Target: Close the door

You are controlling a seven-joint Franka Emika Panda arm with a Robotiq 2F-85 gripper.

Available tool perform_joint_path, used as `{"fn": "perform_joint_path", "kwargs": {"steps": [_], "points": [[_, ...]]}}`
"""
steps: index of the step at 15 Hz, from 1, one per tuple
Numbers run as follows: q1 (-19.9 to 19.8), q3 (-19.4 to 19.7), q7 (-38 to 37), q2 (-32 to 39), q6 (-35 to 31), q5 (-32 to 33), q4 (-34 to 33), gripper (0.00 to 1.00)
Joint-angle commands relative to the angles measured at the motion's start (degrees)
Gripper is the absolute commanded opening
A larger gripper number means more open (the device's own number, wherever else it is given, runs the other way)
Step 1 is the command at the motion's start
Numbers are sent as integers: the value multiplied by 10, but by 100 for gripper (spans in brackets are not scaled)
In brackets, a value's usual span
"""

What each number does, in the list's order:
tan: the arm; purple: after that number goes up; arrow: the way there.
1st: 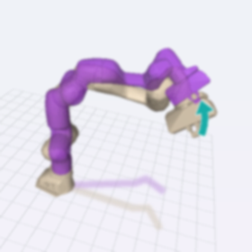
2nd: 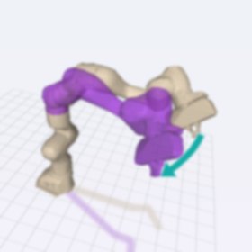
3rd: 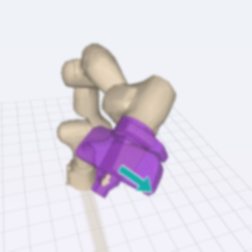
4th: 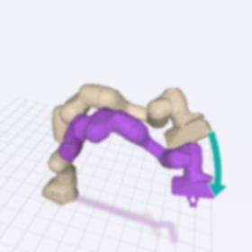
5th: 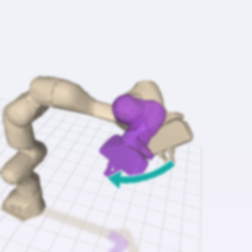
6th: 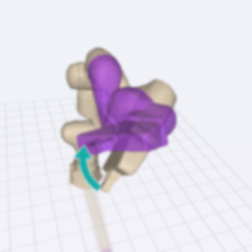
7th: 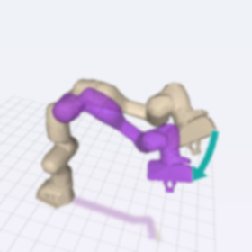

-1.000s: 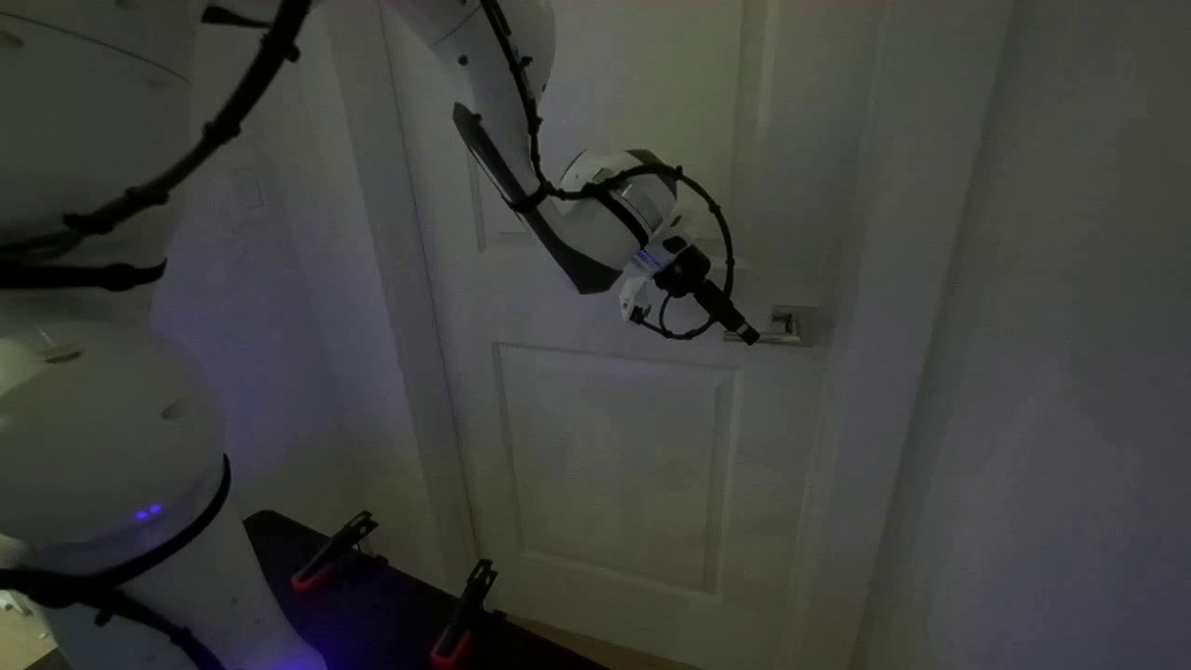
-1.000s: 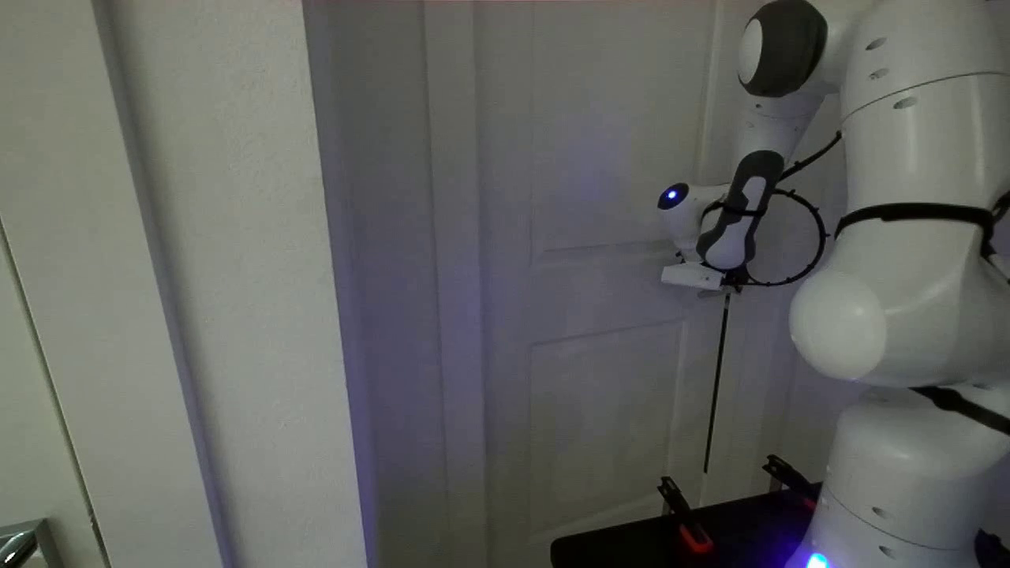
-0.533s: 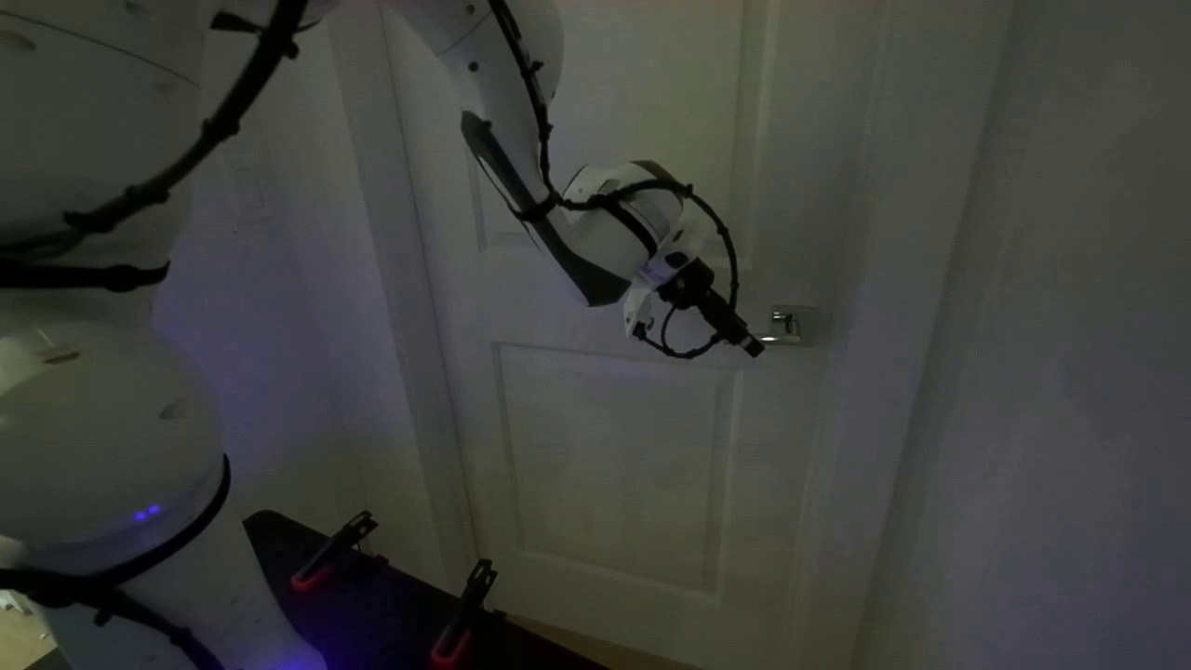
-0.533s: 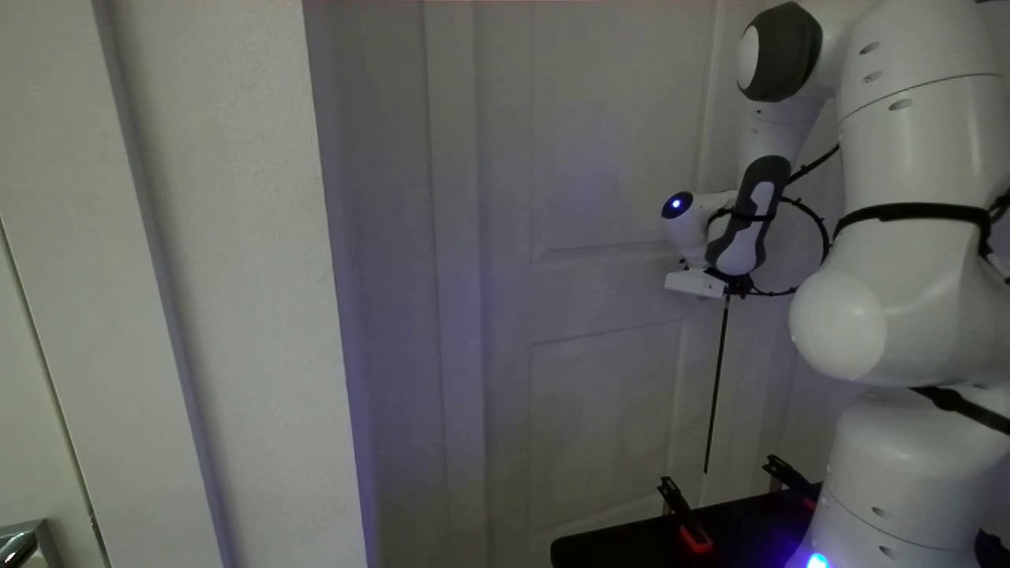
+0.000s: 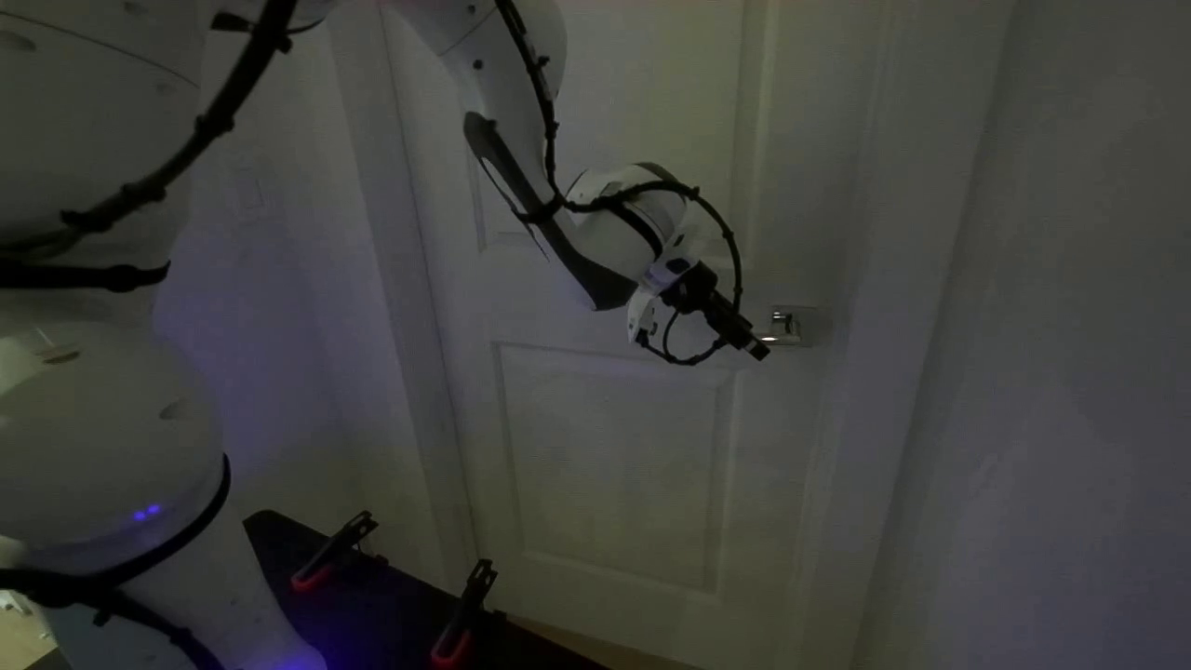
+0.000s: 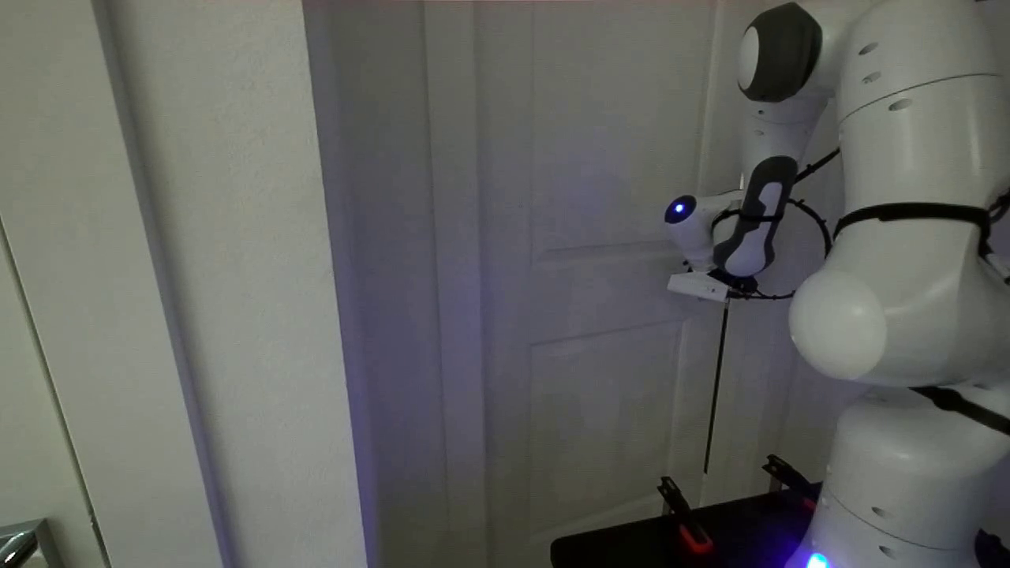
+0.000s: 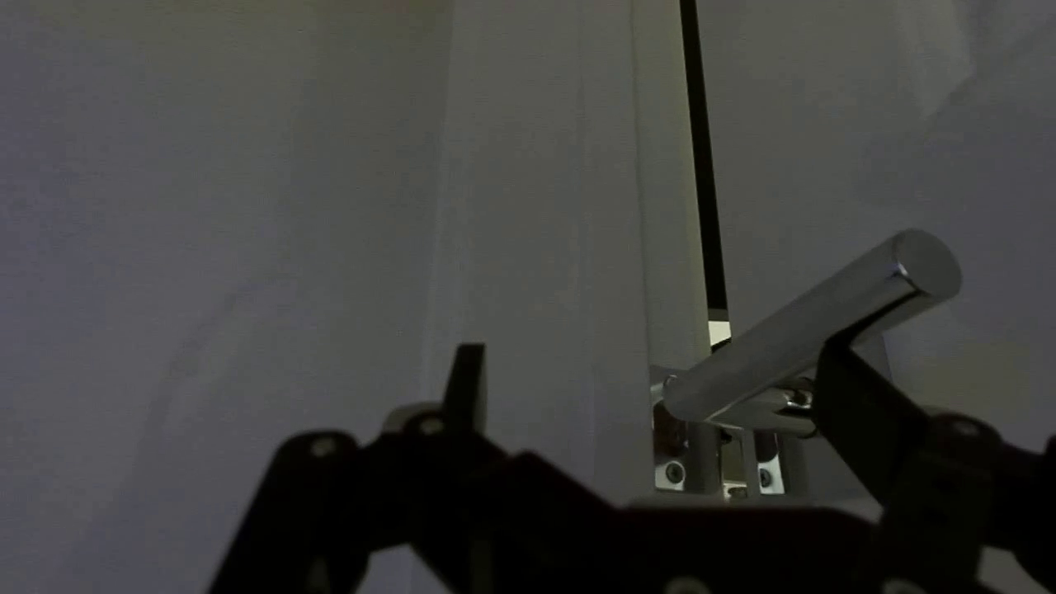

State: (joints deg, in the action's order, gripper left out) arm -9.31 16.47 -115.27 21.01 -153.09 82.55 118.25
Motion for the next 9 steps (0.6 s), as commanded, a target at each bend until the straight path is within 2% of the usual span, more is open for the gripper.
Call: {"fn": "perform_joint_path", "kwargs": {"steps": [1,5,9], "points": [[-3,12,-62,11,-14,51,3,100],[-8,18,-131,30,-27,100,-4,100],[-16,12,-147,46,-42,96,-7,100]]}}
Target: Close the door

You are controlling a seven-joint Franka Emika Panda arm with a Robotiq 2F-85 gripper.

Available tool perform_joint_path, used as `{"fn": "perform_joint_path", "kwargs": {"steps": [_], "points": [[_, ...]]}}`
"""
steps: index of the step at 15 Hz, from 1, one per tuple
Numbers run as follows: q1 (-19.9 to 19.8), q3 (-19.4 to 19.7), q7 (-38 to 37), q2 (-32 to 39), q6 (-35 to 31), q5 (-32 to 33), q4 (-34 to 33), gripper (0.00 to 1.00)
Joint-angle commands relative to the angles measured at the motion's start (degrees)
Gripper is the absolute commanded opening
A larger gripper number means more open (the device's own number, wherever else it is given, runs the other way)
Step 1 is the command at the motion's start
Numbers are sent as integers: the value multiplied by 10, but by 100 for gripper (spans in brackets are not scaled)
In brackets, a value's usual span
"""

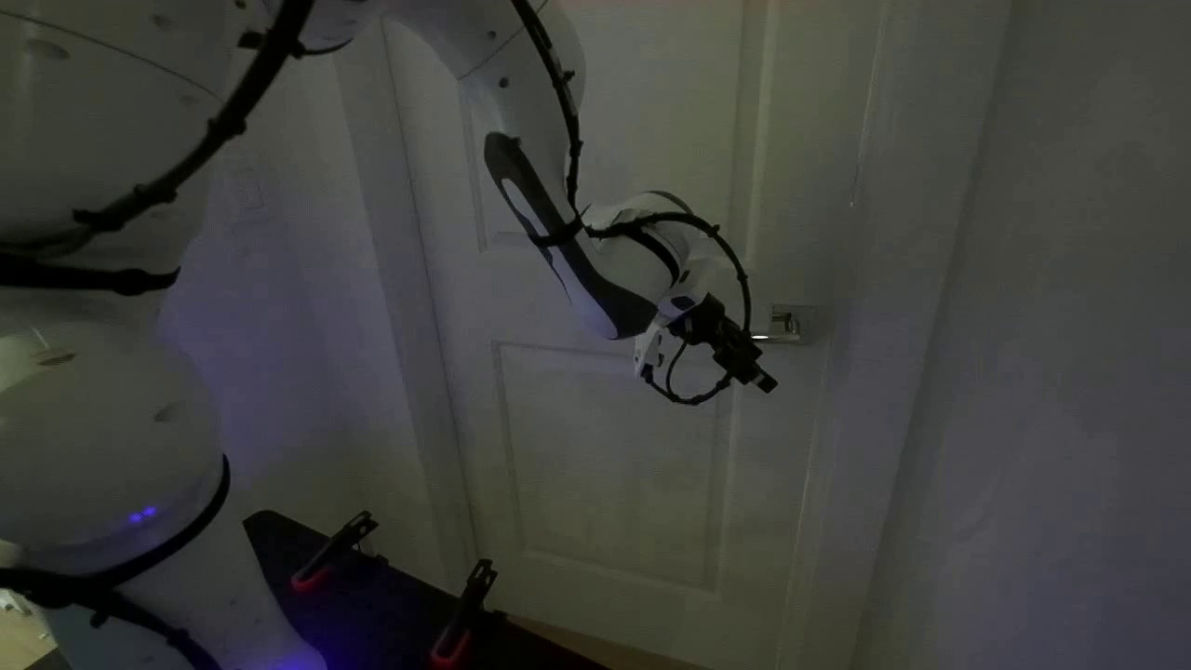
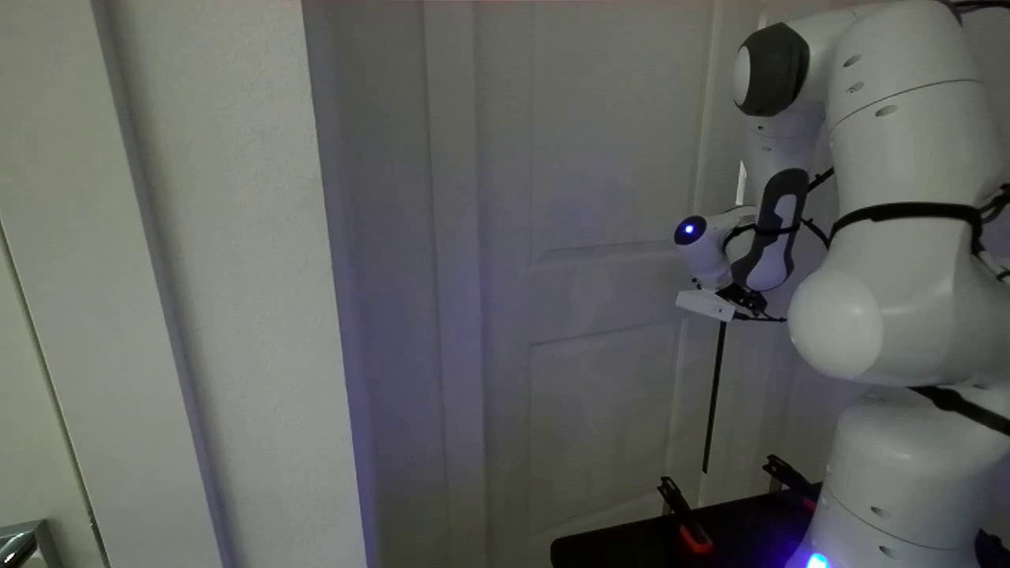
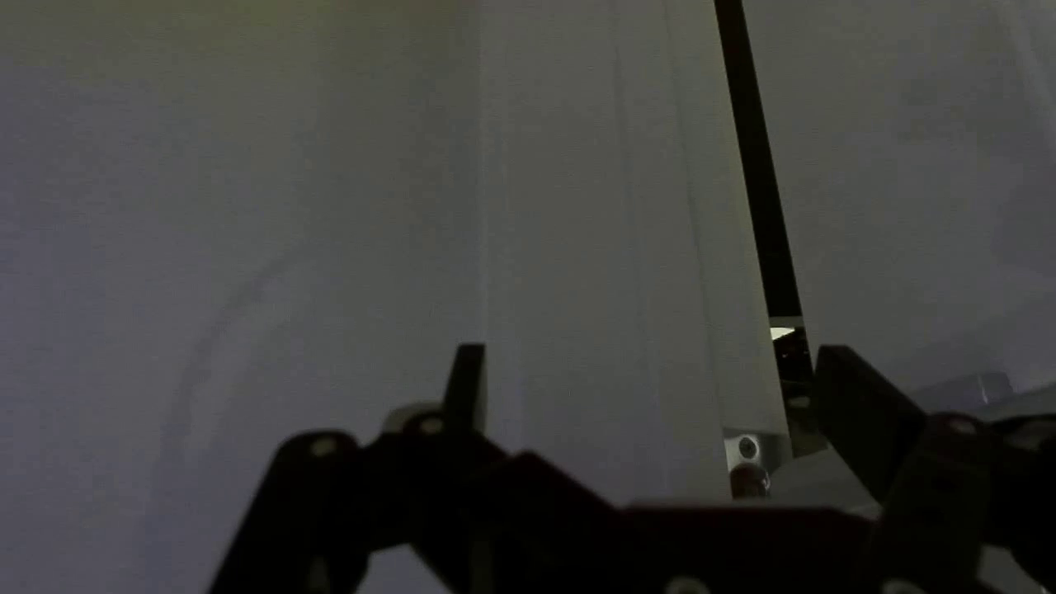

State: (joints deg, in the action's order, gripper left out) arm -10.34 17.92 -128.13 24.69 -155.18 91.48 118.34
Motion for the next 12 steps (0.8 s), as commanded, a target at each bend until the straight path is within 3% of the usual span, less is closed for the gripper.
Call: {"fn": "perform_joint_path", "kwargs": {"steps": [1,7,12], "points": [[-6,-4,-13,8,-25,0,-5,100],[2,-39,118,-44,-33,-113,35,100],[-9,-111,343,-107,-40,-321,91,100]]}}
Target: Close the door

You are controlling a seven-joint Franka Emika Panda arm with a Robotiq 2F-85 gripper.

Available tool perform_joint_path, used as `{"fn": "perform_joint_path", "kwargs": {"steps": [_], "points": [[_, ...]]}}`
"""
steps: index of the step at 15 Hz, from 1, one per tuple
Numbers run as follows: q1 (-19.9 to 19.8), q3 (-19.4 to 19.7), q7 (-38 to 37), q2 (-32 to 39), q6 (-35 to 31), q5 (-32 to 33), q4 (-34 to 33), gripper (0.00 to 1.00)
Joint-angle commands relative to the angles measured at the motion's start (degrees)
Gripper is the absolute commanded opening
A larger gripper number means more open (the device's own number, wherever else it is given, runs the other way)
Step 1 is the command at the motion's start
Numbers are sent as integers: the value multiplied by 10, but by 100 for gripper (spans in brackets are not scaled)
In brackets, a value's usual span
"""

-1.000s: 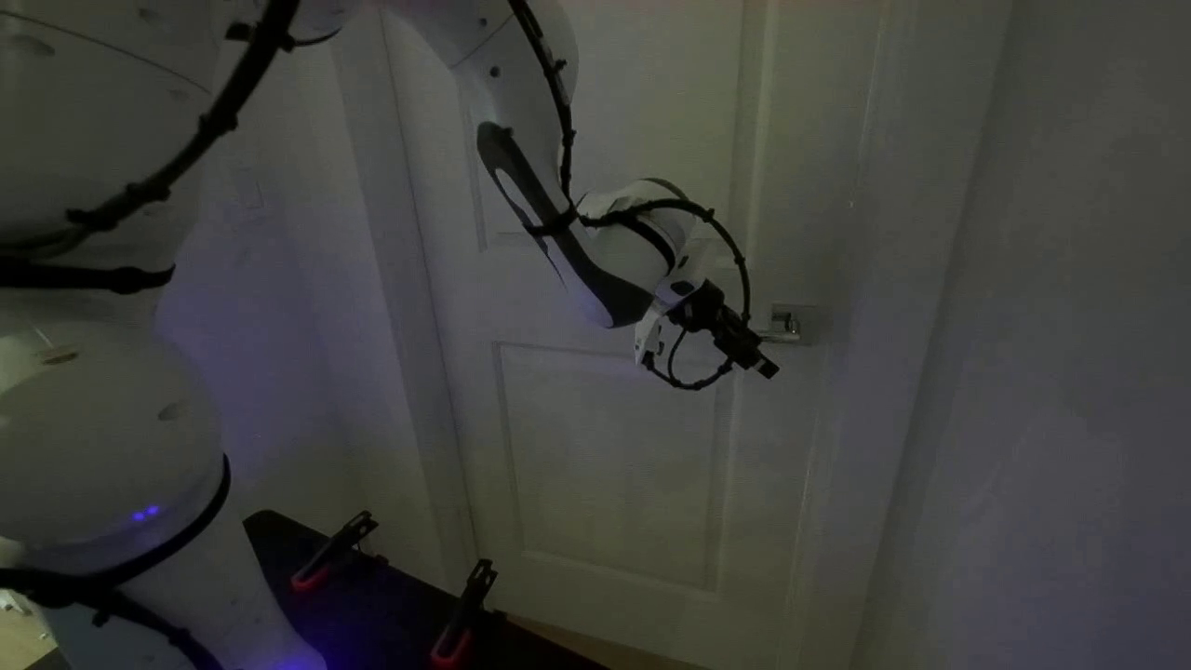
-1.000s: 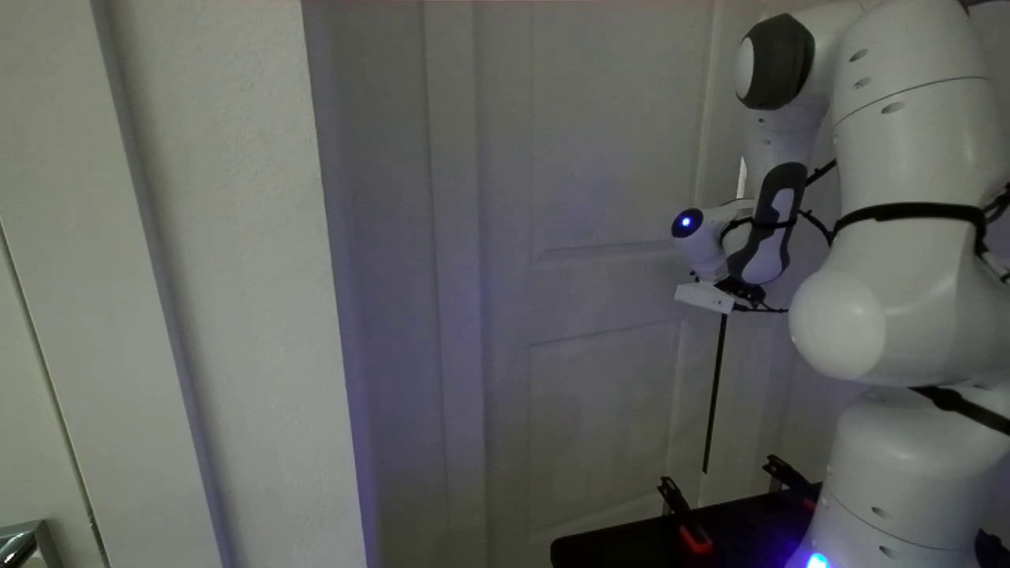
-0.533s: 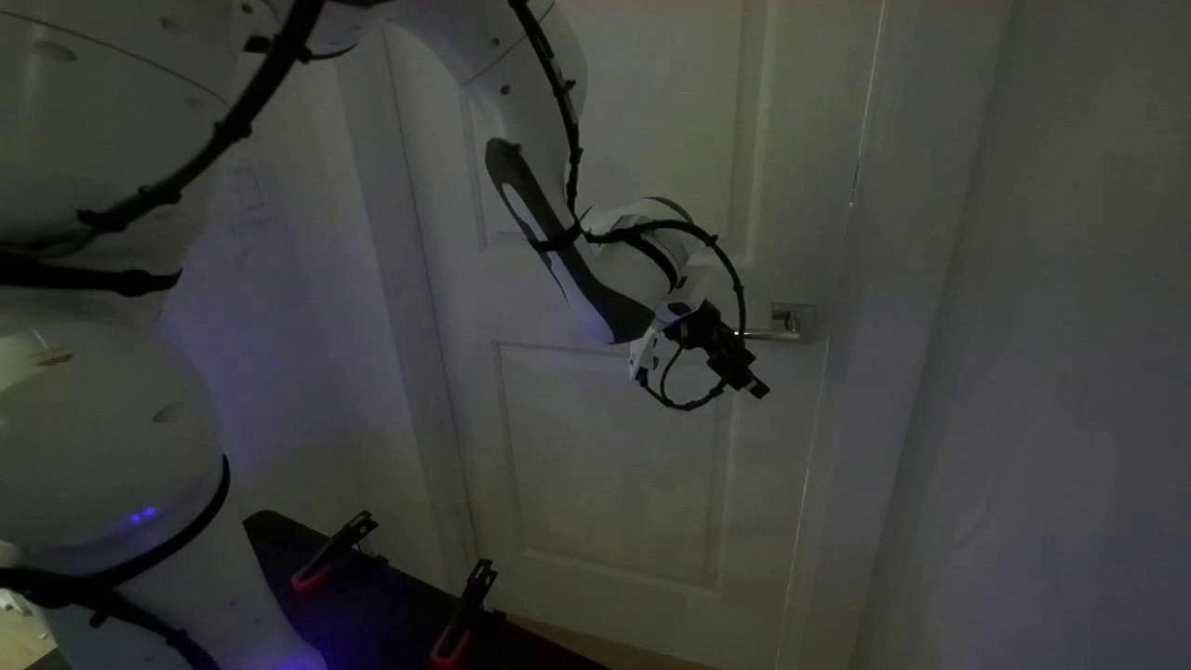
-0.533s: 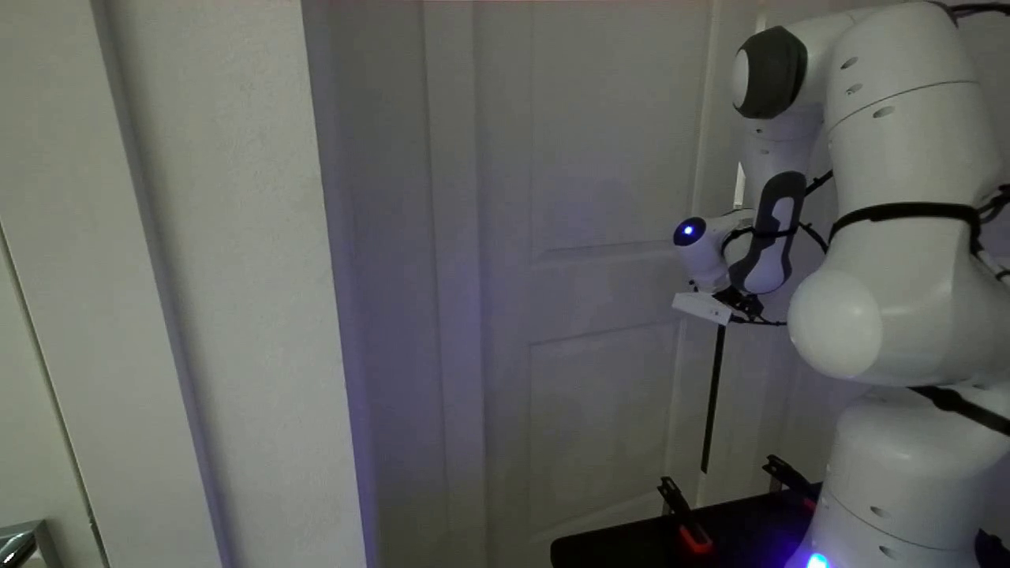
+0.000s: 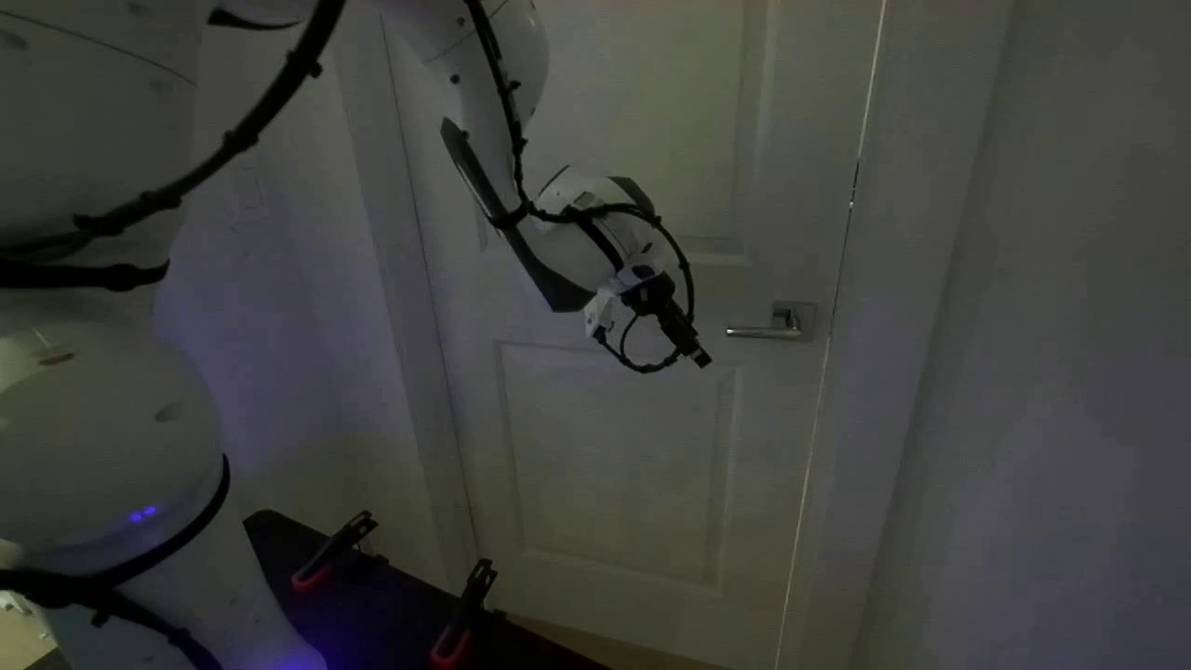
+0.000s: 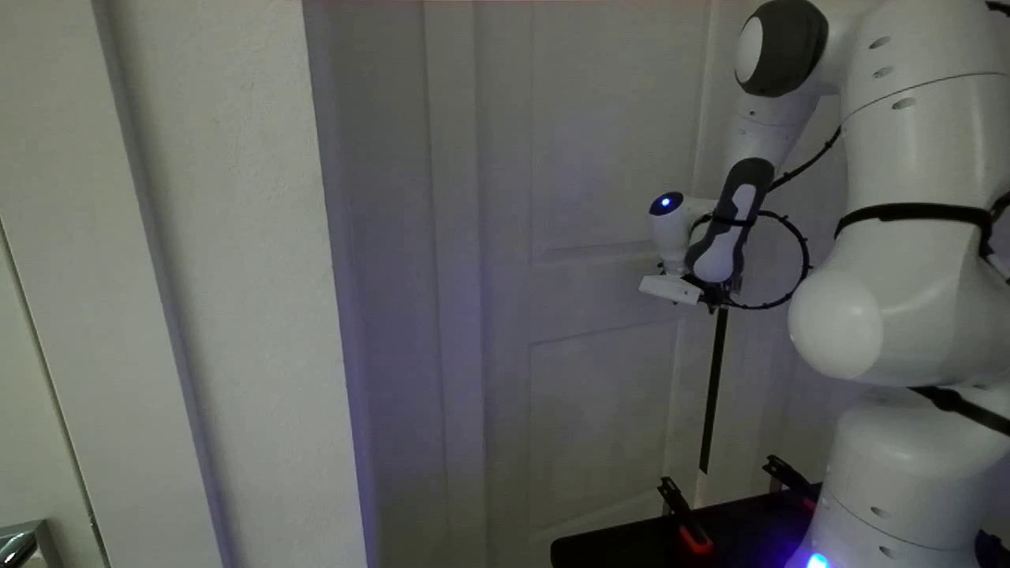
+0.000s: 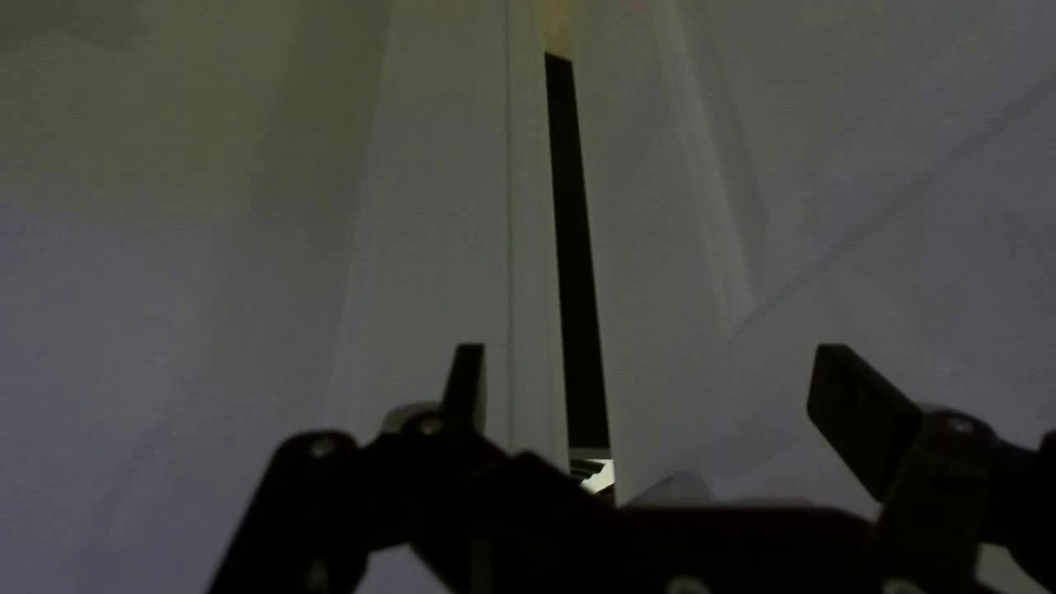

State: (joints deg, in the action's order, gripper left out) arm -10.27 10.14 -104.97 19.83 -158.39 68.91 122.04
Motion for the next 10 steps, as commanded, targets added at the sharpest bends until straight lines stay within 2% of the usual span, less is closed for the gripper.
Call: {"fn": "perform_joint_path", "kwargs": {"steps": [1,2,3,6,10], "points": [[-16,-53,151,-74,2,-131,61,100],[10,-38,177,-88,8,-157,64,100],[3,-54,174,-102,19,-142,62,100],[22,-46,156,-134,56,-101,55,100],[21,-39,121,-152,92,-40,46,100]]}}
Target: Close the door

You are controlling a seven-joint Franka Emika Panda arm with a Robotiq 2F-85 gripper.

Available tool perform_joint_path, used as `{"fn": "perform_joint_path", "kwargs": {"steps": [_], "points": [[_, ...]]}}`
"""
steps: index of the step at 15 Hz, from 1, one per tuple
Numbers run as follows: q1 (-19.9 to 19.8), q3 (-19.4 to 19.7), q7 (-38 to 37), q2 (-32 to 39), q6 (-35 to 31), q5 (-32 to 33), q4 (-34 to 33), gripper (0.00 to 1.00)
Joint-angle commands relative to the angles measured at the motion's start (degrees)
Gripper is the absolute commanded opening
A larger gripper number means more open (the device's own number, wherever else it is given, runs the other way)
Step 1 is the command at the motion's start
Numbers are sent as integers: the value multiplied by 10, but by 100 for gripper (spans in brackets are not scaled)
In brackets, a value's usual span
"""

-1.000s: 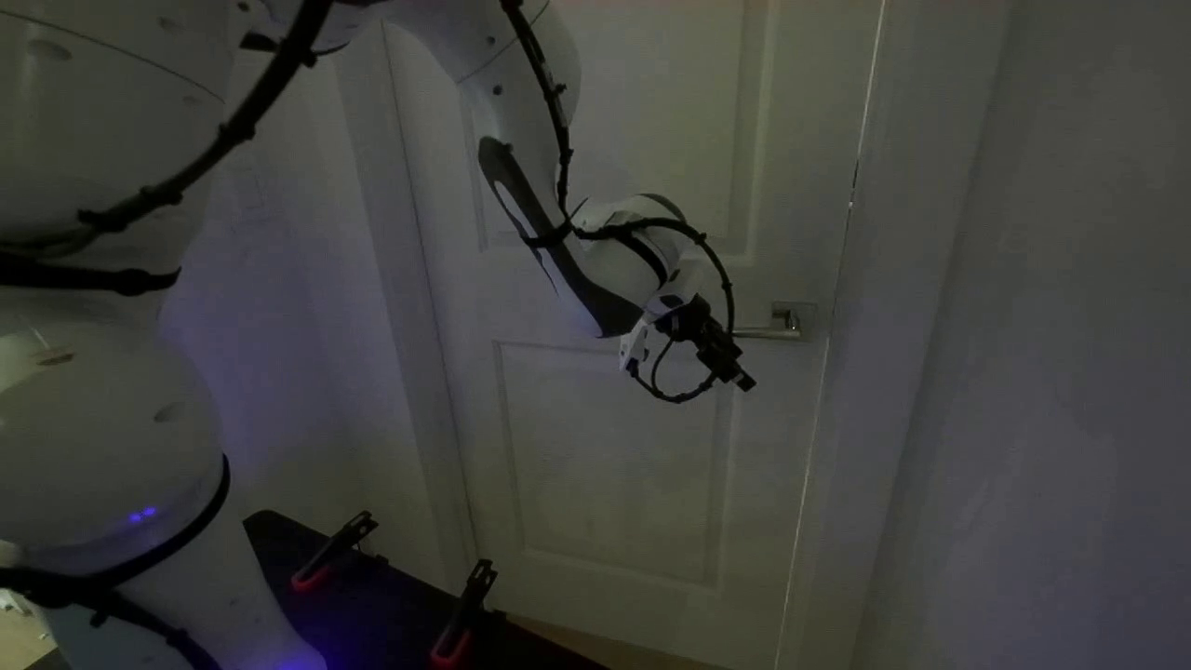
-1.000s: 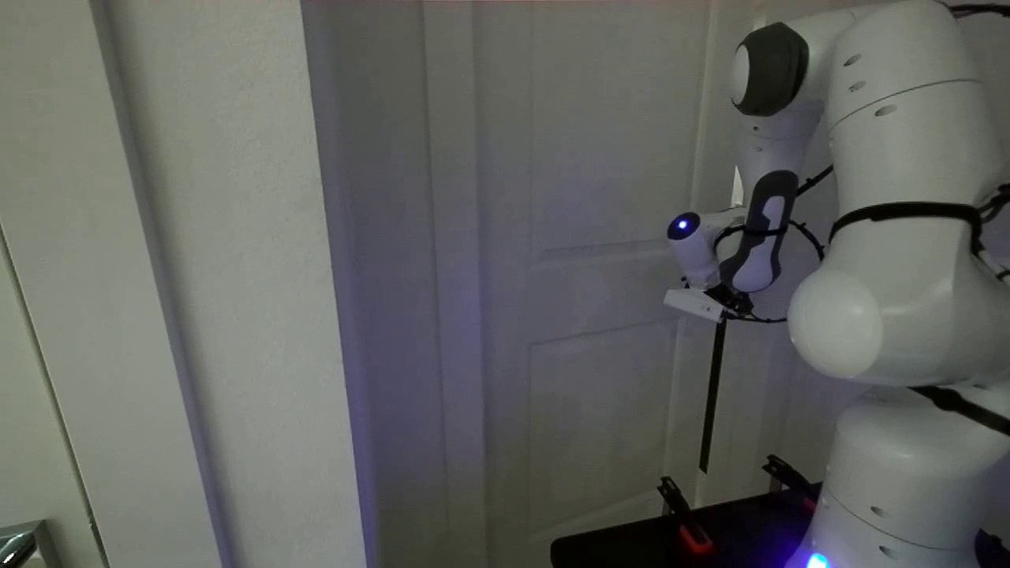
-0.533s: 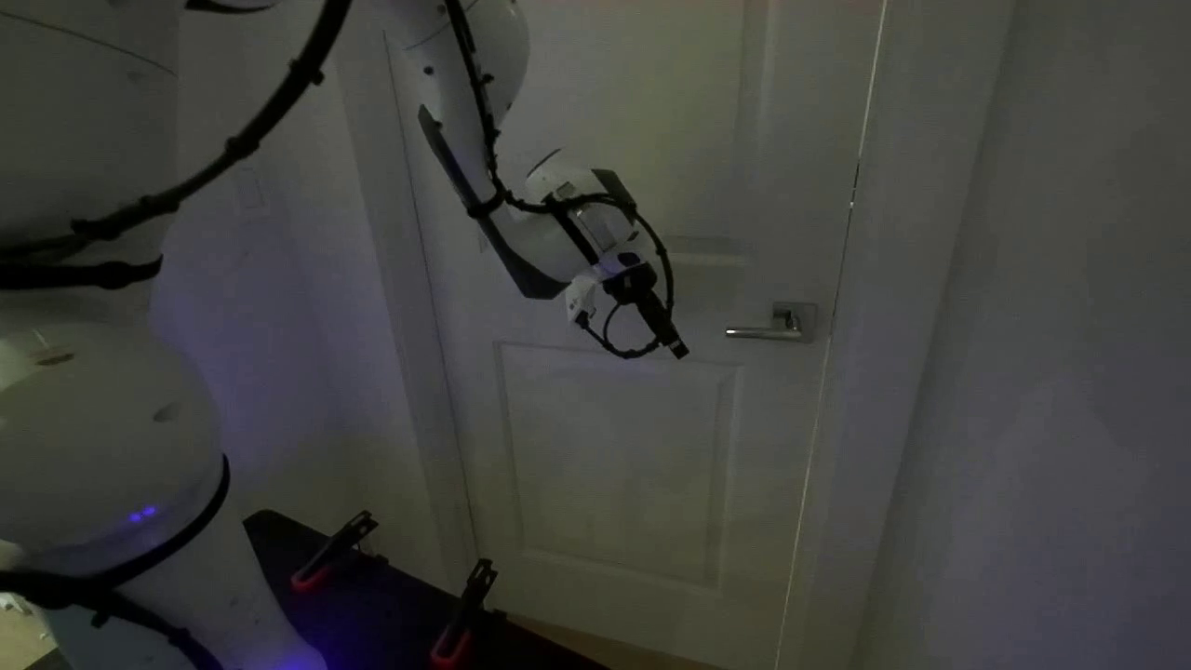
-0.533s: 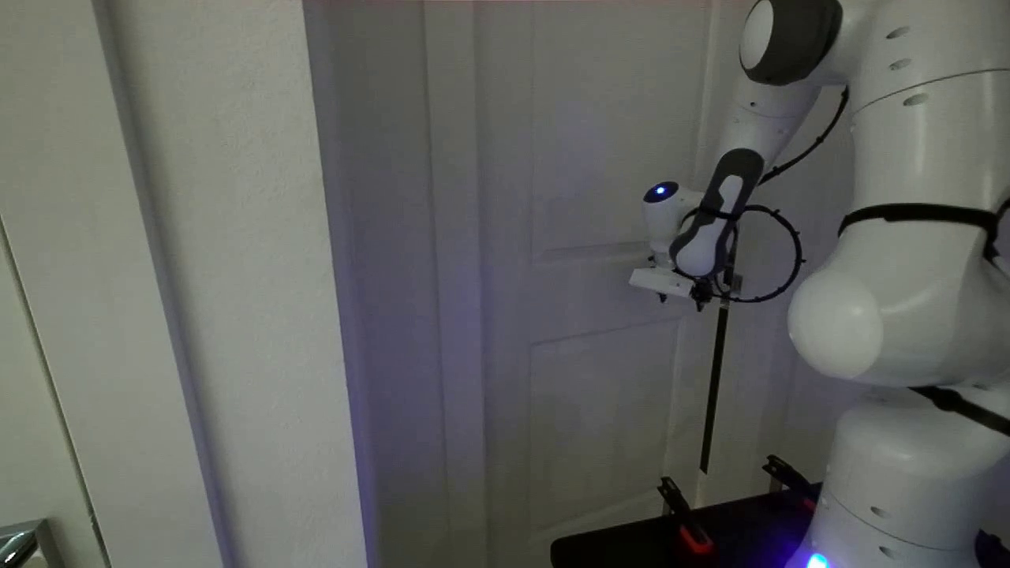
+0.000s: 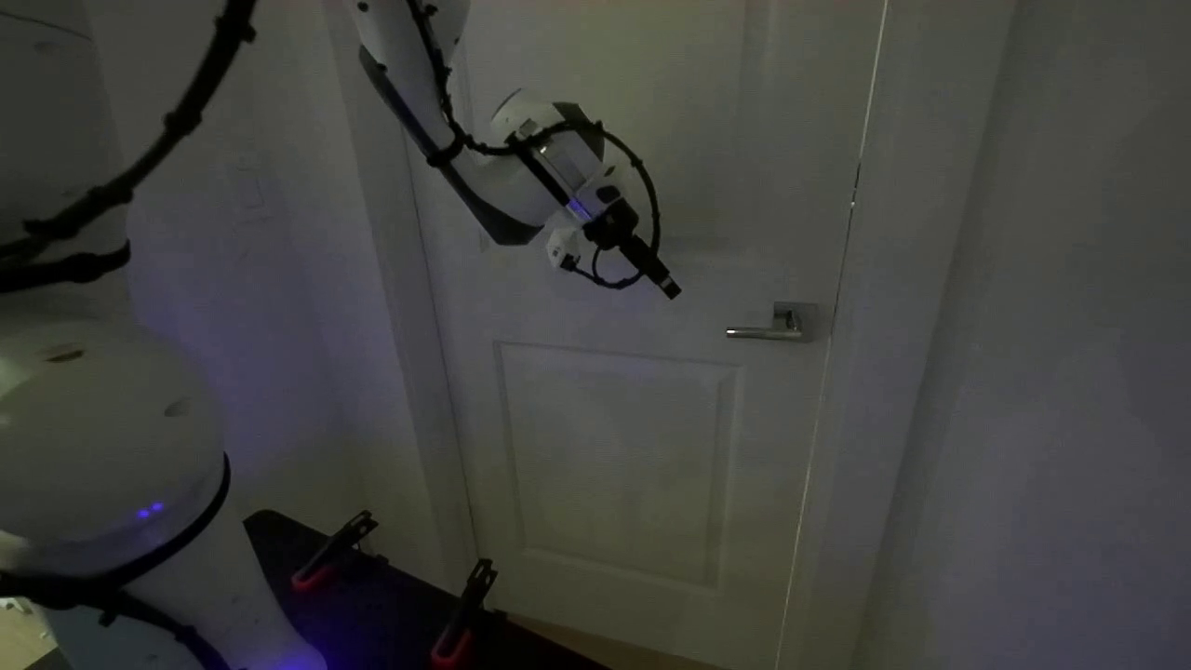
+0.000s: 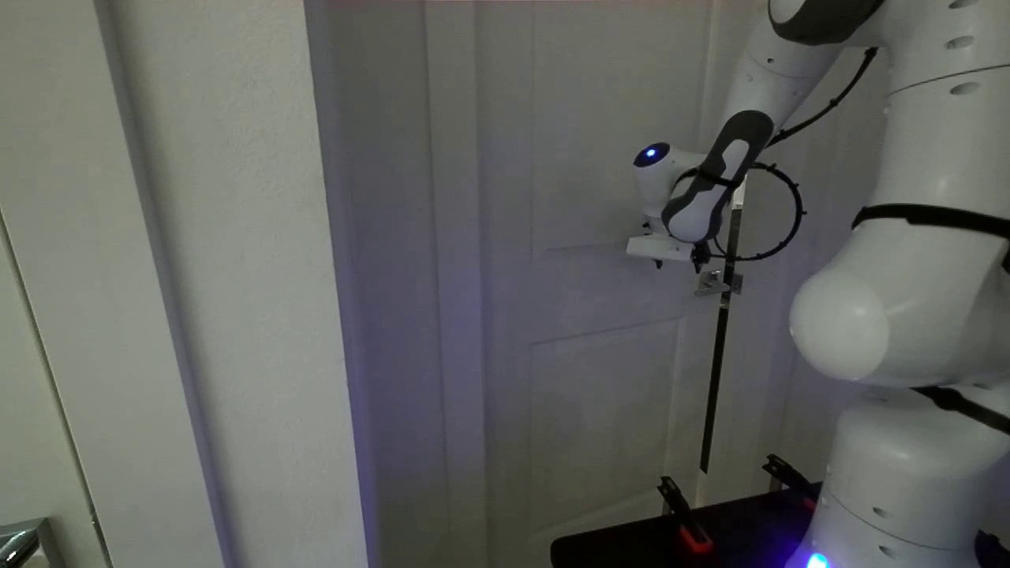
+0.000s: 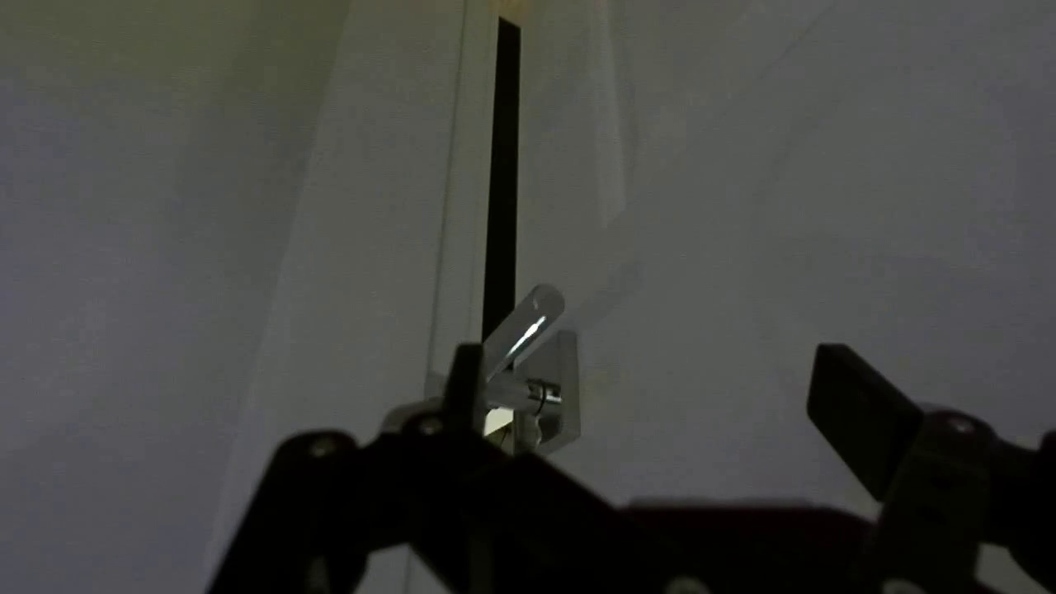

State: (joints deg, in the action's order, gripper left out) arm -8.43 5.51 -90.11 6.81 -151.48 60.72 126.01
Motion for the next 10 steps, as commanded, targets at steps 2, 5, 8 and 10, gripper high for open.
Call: {"fn": "perform_joint_path", "kwargs": {"steps": [2,5,8,10], "points": [[-2,14,-48,-17,24,72,0,100],[-8,33,-114,0,-5,140,-11,100],[-11,47,-192,15,-8,210,-23,100],[-13,54,-234,26,-9,243,-29,100]]}}
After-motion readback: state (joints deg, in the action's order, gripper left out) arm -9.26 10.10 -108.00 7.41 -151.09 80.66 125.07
